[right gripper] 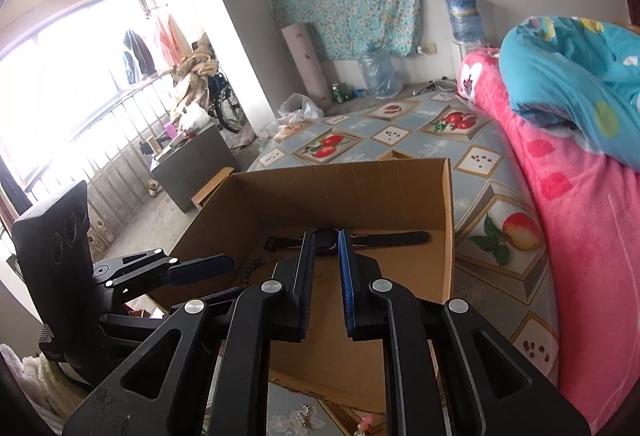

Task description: Organize jewelry

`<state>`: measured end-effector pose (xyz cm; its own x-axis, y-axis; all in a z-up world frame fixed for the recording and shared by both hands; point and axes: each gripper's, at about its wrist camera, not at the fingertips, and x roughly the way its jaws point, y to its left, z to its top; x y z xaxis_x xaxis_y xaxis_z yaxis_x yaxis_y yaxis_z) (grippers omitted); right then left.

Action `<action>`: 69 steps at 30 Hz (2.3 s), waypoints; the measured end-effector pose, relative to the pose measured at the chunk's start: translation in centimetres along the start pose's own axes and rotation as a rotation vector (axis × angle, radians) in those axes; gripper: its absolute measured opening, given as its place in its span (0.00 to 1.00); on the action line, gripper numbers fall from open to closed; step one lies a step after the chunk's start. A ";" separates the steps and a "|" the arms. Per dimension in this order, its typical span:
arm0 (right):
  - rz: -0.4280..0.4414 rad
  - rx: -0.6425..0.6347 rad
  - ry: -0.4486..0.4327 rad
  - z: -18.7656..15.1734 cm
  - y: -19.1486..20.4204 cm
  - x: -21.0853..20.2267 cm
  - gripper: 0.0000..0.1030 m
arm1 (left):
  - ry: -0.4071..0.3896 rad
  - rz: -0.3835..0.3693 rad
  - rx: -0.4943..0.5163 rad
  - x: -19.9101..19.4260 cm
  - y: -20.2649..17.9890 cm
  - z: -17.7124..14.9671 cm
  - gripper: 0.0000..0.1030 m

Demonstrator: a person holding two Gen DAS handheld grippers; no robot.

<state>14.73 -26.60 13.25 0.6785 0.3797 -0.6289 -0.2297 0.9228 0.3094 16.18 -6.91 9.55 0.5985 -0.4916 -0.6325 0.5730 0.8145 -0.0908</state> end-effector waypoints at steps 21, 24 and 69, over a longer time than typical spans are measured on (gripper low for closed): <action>-0.056 0.197 0.177 -14.7 0.5 -2.9 0.31 | 0.112 -0.152 0.033 -3.3 -4.4 -12.0 0.50; -0.088 0.198 0.220 -16.1 0.3 -1.5 0.30 | 0.151 -0.147 0.048 -1.1 -4.9 -12.5 0.51; -0.077 0.225 0.260 -16.8 -1.5 1.2 0.30 | 0.207 -0.065 0.283 4.4 -7.2 -12.3 0.17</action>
<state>4.12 -26.42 0.09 0.4807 0.3401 -0.8082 -0.0056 0.9229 0.3851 7.78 -11.17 -2.08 0.4466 -0.4430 -0.7773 0.7557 0.6519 0.0627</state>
